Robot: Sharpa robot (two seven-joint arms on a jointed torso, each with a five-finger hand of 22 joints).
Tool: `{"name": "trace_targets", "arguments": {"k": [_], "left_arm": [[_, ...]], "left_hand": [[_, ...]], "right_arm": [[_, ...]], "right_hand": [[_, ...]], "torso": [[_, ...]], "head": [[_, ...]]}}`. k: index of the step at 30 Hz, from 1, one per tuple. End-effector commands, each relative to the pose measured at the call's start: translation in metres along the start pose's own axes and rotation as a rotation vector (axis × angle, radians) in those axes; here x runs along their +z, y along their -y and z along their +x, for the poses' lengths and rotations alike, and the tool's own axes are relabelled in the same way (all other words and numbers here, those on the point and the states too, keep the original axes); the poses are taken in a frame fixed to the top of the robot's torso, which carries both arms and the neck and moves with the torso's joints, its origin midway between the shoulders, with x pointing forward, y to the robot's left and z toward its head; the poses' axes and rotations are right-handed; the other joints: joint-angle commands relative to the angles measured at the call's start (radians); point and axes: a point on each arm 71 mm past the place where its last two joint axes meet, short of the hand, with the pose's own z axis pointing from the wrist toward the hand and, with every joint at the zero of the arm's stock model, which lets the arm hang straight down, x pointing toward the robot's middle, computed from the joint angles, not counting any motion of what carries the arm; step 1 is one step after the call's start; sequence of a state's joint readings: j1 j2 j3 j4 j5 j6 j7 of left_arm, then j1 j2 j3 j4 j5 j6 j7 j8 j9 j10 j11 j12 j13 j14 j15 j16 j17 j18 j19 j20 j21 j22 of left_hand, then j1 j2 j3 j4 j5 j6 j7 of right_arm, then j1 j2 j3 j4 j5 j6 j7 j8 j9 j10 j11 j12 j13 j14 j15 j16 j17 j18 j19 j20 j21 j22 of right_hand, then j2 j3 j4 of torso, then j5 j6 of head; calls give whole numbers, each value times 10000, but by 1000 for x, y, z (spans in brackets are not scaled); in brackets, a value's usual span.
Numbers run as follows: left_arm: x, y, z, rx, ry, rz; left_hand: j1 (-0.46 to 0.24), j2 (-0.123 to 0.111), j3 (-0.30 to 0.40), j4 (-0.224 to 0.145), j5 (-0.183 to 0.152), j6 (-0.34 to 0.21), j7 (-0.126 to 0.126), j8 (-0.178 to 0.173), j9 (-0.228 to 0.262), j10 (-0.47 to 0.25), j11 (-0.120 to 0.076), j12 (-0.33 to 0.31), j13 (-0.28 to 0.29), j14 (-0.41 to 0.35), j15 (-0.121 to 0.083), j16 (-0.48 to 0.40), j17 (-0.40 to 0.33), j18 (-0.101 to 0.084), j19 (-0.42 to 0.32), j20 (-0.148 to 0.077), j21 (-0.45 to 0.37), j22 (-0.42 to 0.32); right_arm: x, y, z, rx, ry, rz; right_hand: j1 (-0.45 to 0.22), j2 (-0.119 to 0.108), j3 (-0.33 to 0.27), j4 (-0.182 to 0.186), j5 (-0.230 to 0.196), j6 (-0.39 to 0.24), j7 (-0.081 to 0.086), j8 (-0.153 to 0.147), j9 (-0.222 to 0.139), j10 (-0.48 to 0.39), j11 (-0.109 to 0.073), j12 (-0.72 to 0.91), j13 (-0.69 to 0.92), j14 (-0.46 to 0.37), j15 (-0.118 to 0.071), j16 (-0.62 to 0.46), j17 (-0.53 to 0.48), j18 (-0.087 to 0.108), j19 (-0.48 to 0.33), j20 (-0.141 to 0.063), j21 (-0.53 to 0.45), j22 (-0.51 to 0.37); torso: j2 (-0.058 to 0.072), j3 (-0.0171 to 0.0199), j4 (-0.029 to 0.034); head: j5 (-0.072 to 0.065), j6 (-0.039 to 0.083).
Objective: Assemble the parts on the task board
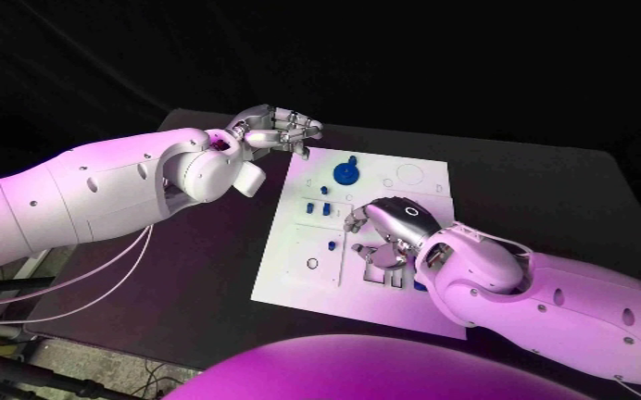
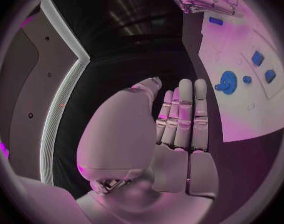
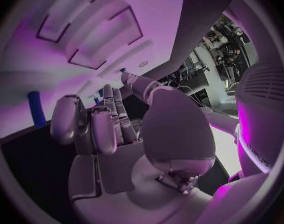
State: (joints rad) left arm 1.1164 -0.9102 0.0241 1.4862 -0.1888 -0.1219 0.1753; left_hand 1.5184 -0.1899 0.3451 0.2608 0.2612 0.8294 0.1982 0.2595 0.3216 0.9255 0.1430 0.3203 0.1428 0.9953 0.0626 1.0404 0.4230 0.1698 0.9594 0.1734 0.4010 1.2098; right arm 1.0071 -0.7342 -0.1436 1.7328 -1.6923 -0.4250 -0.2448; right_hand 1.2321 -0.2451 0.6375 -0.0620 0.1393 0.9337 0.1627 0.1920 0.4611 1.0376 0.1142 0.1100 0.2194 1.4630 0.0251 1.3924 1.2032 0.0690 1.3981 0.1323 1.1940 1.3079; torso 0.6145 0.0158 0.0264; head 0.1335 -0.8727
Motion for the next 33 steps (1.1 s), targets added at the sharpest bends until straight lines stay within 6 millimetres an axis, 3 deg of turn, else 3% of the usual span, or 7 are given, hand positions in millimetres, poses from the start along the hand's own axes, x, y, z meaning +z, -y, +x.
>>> {"name": "trace_targets", "arguments": {"k": [1,7,12,15,21,25,33], "left_arm": [[0,1,1,-50,-117,43],[-1,1,0,-48,-108,33],[0,0,0,-53,-135,29],[0,0,1,-56,-150,24],[1,0,2,-62,-191,12],[0,0,1,-54,-175,-4],[0,0,1,-49,-174,-5]], "left_hand": [[-95,-14,69,-18,-40,-65,-8,51,-8,-35,-4,-15,-9,22,68,-41,-15,97,15,-3,-66,-8],[-95,-14,69,-18,-40,-65,-8,51,-8,-35,-4,-15,-9,22,68,-41,-15,97,15,-3,-66,-8],[-95,-14,69,-18,-40,-65,-8,51,-8,-35,-4,-15,-9,22,68,-41,-15,97,15,-3,-66,-8],[-95,-14,69,-18,-40,-65,-8,51,-8,-35,-4,-15,-9,22,68,-41,-15,97,15,-3,-66,-8],[-95,-14,69,-18,-40,-65,-8,51,-8,-35,-4,-15,-9,22,68,-41,-15,97,15,-3,-66,-8],[-95,-14,69,-18,-40,-65,-8,51,-8,-35,-4,-15,-9,22,68,-41,-15,97,15,-3,-66,-8],[-97,-13,73,-21,-39,-65,-8,53,-8,-37,-4,-14,-9,21,68,-42,-16,97,16,-2,-67,-10]], "right_arm": [[-8,13,-17,238,22,613],[-19,45,-43,-230,-369,1589],[-22,63,-50,-600,-586,1953],[-22,66,-49,-685,-679,1975],[-20,67,-44,-742,-943,1944],[-19,67,-40,-744,-986,1928],[-11,66,-36,-729,-913,1884]], "right_hand": [[-1,2,-69,-8,33,108,-5,41,-5,48,-47,56,14,154,32,69,42,75,71,-3,64,1600],[-50,-93,-520,23,-87,-107,-41,-89,-119,-201,-37,81,-51,122,44,28,-72,111,-14,-4,-149,1545],[249,79,-1336,51,-184,-234,-29,-188,-291,-516,23,118,-170,29,95,-54,-263,151,-124,44,-408,1481],[296,98,-1395,46,-189,-221,-32,-186,-306,-521,23,132,-180,29,95,-50,-259,152,-124,47,-415,1480],[400,174,-1528,55,-194,-106,-41,-142,-340,-480,7,199,-202,56,85,-7,-189,134,-68,45,-319,1509],[446,244,-1546,82,-187,8,-34,-108,-380,-329,-34,281,-213,151,48,101,-1,103,41,20,-145,1556],[418,404,-1144,202,-173,274,-60,-57,-504,123,-107,356,-277,264,-27,172,129,41,242,-54,161,1643]], "torso": [[-2,4,-26],[-29,-14,-65],[-35,-1,-70],[-29,8,-64],[-19,-25,-49],[-3,-23,-52],[-13,-28,-38]], "head": [[-118,1],[-245,1],[-284,1],[-289,1],[-291,1],[-282,1],[-276,1]]}}
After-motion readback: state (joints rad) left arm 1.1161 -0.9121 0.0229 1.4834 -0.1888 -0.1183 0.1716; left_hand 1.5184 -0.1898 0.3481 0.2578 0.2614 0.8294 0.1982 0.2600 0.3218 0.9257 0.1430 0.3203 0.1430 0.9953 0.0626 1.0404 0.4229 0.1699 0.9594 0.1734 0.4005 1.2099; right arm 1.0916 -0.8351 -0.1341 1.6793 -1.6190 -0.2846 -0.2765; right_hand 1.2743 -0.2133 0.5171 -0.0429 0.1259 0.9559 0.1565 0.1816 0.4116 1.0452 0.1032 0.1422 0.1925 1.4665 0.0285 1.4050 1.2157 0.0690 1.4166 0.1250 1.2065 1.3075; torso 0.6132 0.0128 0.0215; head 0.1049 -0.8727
